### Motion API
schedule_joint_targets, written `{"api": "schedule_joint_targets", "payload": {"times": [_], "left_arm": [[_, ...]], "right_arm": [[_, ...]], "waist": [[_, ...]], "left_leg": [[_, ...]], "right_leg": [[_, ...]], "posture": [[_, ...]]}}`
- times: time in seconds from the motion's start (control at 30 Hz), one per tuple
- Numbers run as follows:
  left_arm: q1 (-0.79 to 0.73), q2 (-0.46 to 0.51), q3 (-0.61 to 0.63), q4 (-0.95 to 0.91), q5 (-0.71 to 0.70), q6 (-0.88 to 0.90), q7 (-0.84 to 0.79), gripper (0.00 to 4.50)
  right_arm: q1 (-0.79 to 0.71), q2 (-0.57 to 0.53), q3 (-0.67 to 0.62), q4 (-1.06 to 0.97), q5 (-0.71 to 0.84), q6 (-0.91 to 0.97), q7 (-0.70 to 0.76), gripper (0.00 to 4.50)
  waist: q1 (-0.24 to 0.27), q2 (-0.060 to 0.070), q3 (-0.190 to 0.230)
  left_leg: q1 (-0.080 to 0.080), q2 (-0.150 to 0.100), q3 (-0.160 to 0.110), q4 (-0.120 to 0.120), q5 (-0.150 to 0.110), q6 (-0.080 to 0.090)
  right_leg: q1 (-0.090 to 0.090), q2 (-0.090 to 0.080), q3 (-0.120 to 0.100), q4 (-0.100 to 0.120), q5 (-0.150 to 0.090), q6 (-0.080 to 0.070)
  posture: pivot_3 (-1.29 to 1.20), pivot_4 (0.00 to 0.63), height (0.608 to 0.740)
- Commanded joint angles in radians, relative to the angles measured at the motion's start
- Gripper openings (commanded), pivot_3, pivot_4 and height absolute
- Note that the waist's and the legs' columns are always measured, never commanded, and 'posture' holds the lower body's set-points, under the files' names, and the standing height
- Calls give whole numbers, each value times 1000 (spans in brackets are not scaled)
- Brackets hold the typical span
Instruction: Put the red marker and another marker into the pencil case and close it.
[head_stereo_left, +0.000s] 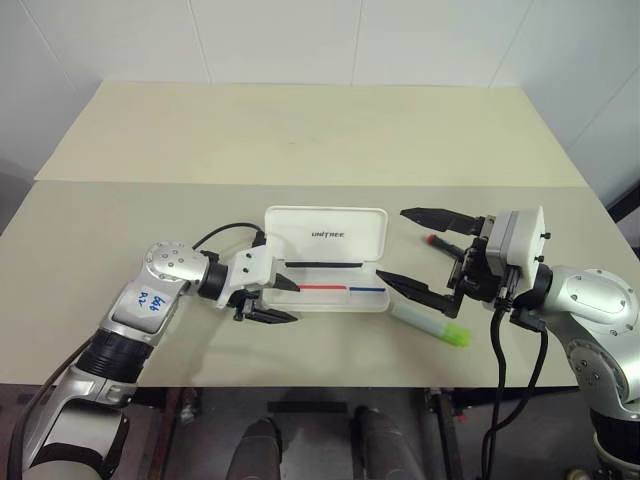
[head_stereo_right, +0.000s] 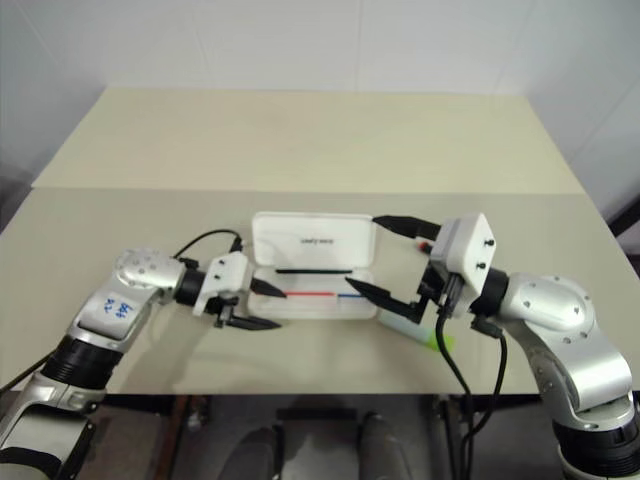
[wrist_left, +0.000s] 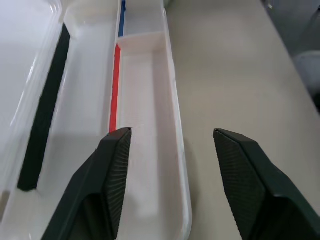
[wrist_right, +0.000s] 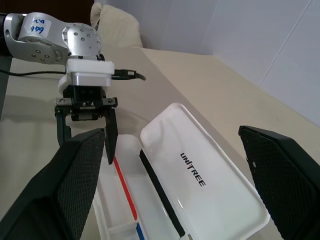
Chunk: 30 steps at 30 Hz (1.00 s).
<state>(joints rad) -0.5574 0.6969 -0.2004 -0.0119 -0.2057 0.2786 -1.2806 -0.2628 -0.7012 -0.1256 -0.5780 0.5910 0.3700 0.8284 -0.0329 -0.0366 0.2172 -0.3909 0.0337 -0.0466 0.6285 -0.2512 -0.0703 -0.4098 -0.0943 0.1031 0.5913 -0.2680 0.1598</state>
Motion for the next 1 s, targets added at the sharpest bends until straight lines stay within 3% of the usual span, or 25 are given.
{"api": "schedule_joint_targets", "payload": {"times": [0.03,0.17,0.27,0.4,0.6,0.77,1.0], "left_arm": [[37,56,90,-138,-140,73,-58,2647],[103,101,188,-256,-250,177,-25,2647],[165,140,241,-303,-289,201,-20,3219],[217,136,305,-290,-302,140,4,4477],[260,120,375,-249,-374,78,-33,4477],[232,155,413,-201,-436,111,-76,4477],[172,236,388,-97,-418,135,-151,4477]], "right_arm": [[-7,10,-7,-9,3,-27,2,4500],[-2,19,-7,14,3,-35,9,4500],[6,19,-9,45,1,-43,21,4500],[44,-11,-33,87,-1,-33,50,4500],[163,-61,-94,133,-1,-24,84,4500],[354,-92,-120,238,-58,-67,155,4500],[360,-97,-120,406,-104,-152,217,4500]], "waist": [[-3,0,0],[-2,0,0],[-1,0,0],[2,0,0],[3,0,0],[3,0,0],[-17,-1,0]], "left_leg": [[0,0,0,0,0,0],[0,0,0,0,0,0],[0,0,0,0,0,0],[0,0,0,1,0,0],[0,0,0,0,0,0],[0,0,0,0,0,0],[2,0,2,2,1,1]], "right_leg": [[0,0,0,0,0,0],[0,0,0,0,0,0],[0,0,0,0,-1,-2],[0,0,0,0,-2,-3],[0,0,0,-1,-2,-4],[1,0,0,-1,-2,-4],[2,0,1,-2,-2,-5]], "posture": [[0,150,740],[0,150,740],[0,150,740],[0,150,740],[0,150,740],[0,150,740],[0,150,740]]}}
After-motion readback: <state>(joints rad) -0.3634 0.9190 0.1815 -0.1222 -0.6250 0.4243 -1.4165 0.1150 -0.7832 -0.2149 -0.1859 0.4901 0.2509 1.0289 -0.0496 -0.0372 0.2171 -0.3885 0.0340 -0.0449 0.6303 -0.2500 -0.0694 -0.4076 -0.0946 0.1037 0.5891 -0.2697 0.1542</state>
